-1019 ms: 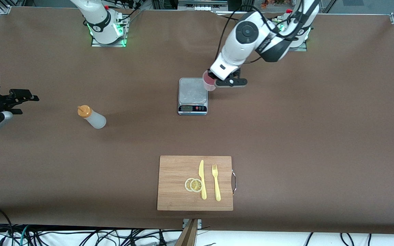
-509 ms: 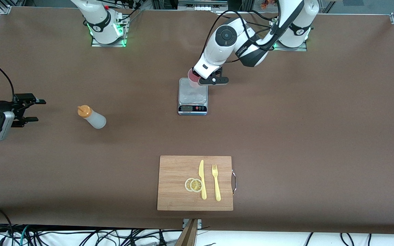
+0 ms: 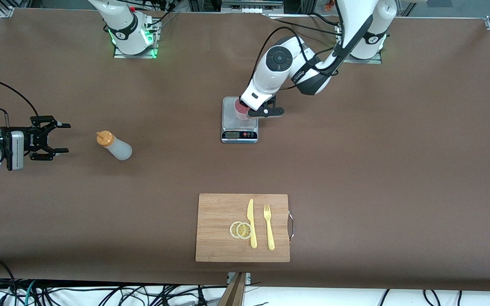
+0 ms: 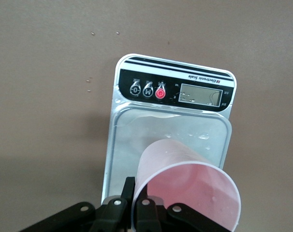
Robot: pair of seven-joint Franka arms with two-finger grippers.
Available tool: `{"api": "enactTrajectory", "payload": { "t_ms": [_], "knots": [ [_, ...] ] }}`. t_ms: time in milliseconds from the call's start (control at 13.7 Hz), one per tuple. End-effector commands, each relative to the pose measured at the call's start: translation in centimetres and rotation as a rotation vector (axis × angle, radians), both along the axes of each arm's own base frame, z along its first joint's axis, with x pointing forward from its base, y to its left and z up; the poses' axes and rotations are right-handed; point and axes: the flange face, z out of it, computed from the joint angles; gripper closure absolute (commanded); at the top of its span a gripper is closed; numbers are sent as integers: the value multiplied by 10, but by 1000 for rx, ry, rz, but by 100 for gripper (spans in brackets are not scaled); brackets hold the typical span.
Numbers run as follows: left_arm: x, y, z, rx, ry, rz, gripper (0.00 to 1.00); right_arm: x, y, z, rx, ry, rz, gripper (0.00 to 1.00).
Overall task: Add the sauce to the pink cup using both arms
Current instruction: 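Carry the pink cup onto the scale while the right gripper reaches the bottle, then grasp the bottle with the right gripper while the left gripper withdraws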
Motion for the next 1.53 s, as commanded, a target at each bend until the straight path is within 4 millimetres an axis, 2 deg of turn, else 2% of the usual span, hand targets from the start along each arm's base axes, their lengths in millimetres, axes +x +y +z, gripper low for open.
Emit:
{"api": "enactTrajectory", "payload": {
  "t_ms": [0,218,291,364,509,728,946,1164,1456],
  "knots": [
    [4,-10,-4,1,-17,12,100,-9,0,-16,99,-89,17,0],
    [4,-10,-4,2,-17,12,99,-17,4,-65,231,-163,31,0],
    [4,-11,-3,1,-19,12,65,-18,7,-79,267,-194,43,0],
    [5,-11,0,-1,-23,12,2,-20,6,-91,298,-228,51,0],
    [7,-11,13,-10,-45,15,0,-26,6,-113,340,-260,69,0],
    [22,3,44,-21,-79,50,0,-28,8,-119,362,-292,75,0],
    [59,54,83,14,-108,120,0,-26,17,-119,422,-406,115,0],
    [90,113,124,75,-117,167,0,-32,27,-126,475,-460,122,0],
    [110,195,180,178,-103,25,0,-44,46,-144,527,-498,127,0]
  ]
}}
